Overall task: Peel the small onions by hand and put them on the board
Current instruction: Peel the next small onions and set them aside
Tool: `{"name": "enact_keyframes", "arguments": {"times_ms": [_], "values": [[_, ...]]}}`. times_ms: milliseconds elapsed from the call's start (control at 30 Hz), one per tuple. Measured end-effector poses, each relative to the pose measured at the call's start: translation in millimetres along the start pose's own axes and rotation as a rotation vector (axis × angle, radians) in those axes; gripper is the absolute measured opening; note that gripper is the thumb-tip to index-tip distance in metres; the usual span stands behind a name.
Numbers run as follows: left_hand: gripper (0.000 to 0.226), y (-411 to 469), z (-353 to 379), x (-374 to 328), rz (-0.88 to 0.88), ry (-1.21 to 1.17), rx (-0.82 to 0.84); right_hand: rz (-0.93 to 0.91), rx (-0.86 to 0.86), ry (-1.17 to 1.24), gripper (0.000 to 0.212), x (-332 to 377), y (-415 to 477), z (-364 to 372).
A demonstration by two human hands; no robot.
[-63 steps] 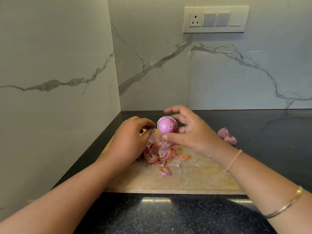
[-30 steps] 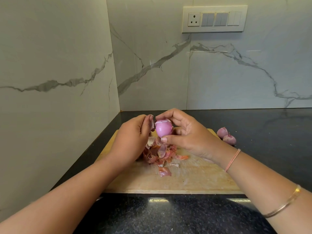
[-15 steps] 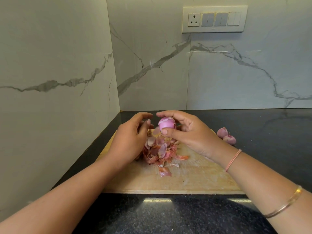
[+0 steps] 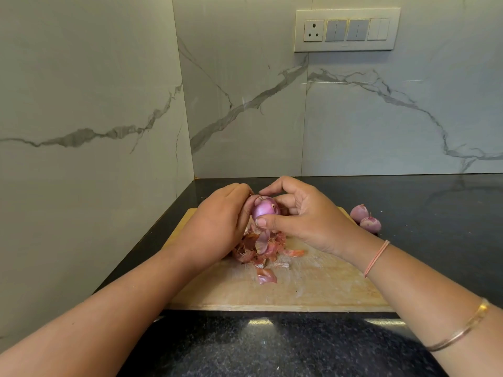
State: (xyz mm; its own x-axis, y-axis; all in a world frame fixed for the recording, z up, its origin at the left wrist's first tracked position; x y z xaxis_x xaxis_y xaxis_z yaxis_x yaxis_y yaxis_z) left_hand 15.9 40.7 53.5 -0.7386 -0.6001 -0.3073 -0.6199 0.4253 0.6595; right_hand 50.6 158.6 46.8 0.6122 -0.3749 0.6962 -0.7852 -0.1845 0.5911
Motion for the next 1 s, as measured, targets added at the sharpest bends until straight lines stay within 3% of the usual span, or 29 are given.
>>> {"name": "enact_keyframes", "arguments": {"times_ms": [233,400,567,767,1000], "values": [[0.041,0.5,-6.9,6.7,-0.050,-0.006,-0.074,-0.021,0.046,0.005,0.031,0.1,0.3,6.6],[0.037,1.0,-2.9,18.6,-0.257,-0.232,-0.060,-0.044,0.056,0.007,0.039,1.0,1.2,8.1],[0.036,0.8,-0.7,26.0,-0.348,-0.154,-0.050,-0.041,0.030,0.039,0.039,2.3,1.8,3.9],[0.022,0.2,-1.5,22.3,-0.277,-0.080,-0.040,-0.039,0.010,0.038,0.040,3.9,1.0,1.2],[0.029,1.8,-2.3,20.5,-0.285,-0.171,-0.017,0.041,-0.005,0.002,0.050,-5.6,-0.3,-1.2]]}}
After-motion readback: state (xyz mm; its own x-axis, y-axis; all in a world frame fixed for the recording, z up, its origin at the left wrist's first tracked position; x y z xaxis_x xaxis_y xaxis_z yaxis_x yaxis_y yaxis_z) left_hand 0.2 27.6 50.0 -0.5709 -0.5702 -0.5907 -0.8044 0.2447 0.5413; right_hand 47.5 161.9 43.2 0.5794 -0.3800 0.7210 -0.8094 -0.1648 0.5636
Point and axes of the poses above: each hand's wrist, its own y-axis towards the middle knuckle, its own z-axis out of the palm, x = y × z, the point moved 7 cm from there along y, towards the middle knuckle, and after that the axes turned 13 degrees about -z, right-handed, at the moved point
